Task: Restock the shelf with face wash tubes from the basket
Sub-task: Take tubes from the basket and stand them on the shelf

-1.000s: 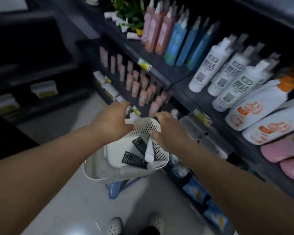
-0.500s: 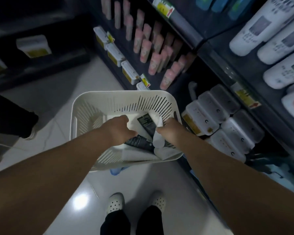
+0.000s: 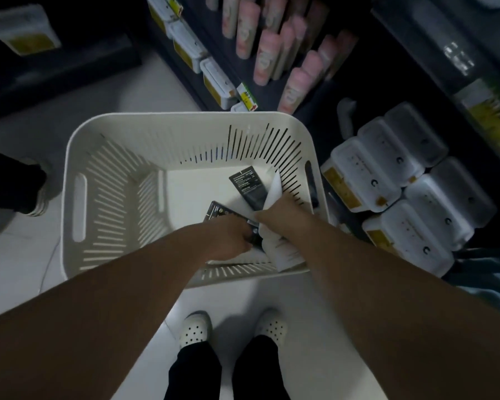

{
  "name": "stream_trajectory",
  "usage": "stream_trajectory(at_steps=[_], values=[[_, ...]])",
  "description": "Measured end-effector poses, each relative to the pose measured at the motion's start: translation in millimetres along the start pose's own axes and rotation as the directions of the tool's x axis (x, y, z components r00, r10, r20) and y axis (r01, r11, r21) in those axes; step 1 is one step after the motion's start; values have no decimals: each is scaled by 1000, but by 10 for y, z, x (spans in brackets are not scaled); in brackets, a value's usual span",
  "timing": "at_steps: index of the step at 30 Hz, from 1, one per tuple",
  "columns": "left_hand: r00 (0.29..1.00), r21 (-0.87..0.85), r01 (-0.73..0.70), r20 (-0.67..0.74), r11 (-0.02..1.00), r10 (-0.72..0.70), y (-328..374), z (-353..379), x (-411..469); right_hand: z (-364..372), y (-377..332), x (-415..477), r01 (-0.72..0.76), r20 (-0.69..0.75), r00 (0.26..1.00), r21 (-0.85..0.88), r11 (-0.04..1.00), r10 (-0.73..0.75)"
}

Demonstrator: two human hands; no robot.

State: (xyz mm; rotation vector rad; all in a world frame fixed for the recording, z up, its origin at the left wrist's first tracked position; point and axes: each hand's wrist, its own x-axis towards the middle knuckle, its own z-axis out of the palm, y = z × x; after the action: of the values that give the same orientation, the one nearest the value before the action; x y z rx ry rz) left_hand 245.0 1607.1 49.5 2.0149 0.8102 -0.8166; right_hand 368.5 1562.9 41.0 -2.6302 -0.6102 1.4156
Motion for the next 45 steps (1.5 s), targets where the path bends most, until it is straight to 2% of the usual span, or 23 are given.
stream_trajectory(at_steps=[4, 9, 13, 17, 20, 21, 23, 26, 29, 32, 38, 41, 45], values=[[998, -26, -53, -46, 998, 51, -52, 87, 60, -148, -72, 40, 28, 16, 999, 11, 1000, -28], [979, 44, -169, -112, 985, 173, 210, 85, 45, -519, -152, -214, 32, 64, 997, 238, 971, -48], [965, -27, -222, -150, 975, 215, 437, 103, 111, -716, -89, -476, 52, 86, 992, 379, 924, -91], [944, 203, -284, -111, 937, 310, 531, 158, 203, -863, 59, -637, 41, 127, 983, 563, 825, -135], [972, 251, -214, -44, 944, 232, 457, 166, 310, -984, 170, -695, 61, 123, 974, 664, 745, -189], [984, 233, -168, -18, 958, 177, 441, 162, 305, -1019, 188, -707, 69, 114, 974, 676, 733, -197], [986, 141, -150, -51, 979, 159, 351, 112, 220, -1082, 195, -723, 87, 100, 971, 696, 712, -217], [966, -103, -192, -196, 976, 170, 100, -29, -48, -1173, 168, -797, 85, 123, 959, 735, 673, -255], [957, -346, -176, -278, 922, 78, -118, -146, -243, -1219, 81, -971, 86, 152, 941, 759, 645, -304], [953, -540, -171, -304, 824, -2, -172, -358, -485, -1244, -63, -1194, 83, 176, 921, 782, 618, -347], [916, -663, -288, -402, 691, -4, 61, -1007, -1215, -1374, -477, -1736, 150, 184, 854, 809, 568, -487], [879, -691, -366, -477, 623, -13, 223, -1282, -1633, -1495, -676, -2023, 182, 150, 840, 826, 533, -521], [855, -746, -462, -519, 479, 15, 446, -1564, -2203, -1662, -923, -2503, 209, 102, 834, 851, 482, -542]])
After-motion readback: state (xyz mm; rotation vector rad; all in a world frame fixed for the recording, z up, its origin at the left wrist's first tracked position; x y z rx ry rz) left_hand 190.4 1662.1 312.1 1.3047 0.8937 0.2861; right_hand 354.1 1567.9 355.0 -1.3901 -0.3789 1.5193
